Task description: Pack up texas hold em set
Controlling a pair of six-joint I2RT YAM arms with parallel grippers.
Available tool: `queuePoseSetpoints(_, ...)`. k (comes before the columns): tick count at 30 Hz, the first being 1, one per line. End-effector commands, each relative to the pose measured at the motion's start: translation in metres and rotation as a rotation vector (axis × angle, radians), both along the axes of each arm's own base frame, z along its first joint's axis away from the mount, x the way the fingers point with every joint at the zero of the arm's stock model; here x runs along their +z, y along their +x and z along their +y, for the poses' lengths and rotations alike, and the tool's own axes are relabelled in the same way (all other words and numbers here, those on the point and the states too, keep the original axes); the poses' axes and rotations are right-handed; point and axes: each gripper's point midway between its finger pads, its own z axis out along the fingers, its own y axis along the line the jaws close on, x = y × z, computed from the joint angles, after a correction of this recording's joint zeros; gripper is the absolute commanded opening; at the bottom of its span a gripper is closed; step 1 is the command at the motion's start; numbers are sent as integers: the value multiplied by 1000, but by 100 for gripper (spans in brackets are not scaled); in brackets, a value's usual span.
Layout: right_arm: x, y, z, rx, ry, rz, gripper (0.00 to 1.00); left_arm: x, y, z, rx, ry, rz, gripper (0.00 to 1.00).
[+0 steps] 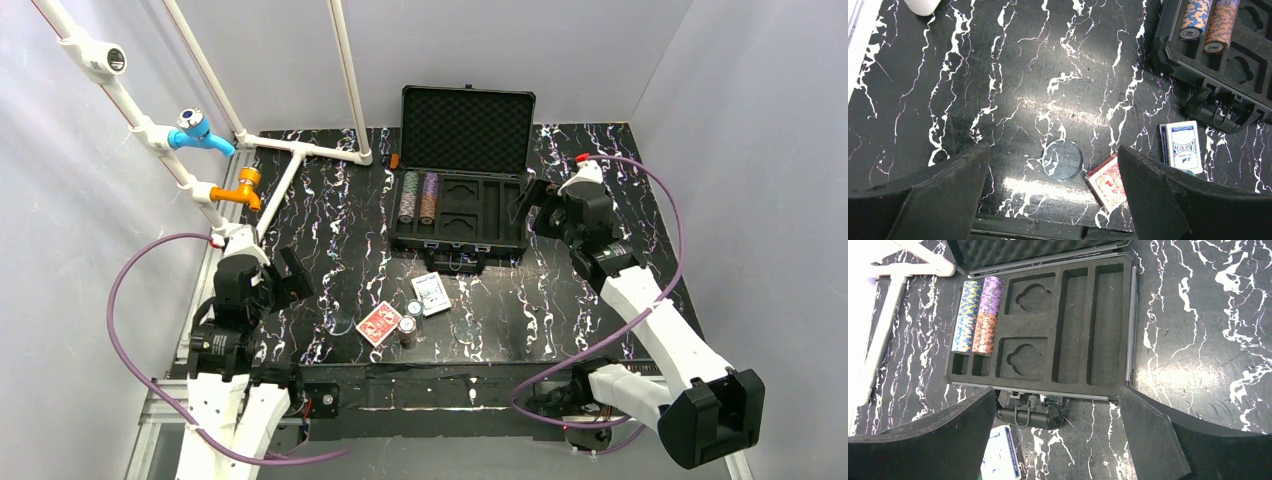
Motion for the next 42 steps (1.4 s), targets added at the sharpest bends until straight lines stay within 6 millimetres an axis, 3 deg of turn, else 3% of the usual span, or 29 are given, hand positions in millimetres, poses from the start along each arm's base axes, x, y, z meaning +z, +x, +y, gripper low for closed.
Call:
queuePoseSetpoints(1, 25, -6, -9, -50, 34, -58, 100, 1, -5, 1, 2, 2, -30, 99)
queuePoseSetpoints(7, 34, -19, -8, -21, 49, -87, 100, 2, -6, 0, -11, 2, -55, 99)
queuePoseSetpoints(16, 39, -19, -7, 9, 4, -57, 100, -4, -1, -14, -83, -21, -20, 99)
queuePoseSetpoints(21, 34, -27, 0, 82, -24, -14, 100, 13, 8, -48, -262, -107, -53, 99)
queuePoseSetpoints(25, 28, -26, 2, 110, -51, -4, 100, 6, 23, -62, -308, -160, 21, 88)
queuePoseSetpoints(31, 25, -26, 7, 149, -90, 25, 100, 0, 34, -80, -389, -113, 85, 85)
queuePoseSetpoints(35, 20, -26, 20, 202, -50, 48, 100, -5, 32, -106, -472, -18, 118, 82)
queuePoseSetpoints(42, 13, -33, 21, 222, -56, 111, 100, -11, 24, -139, -558, 50, 153, 75)
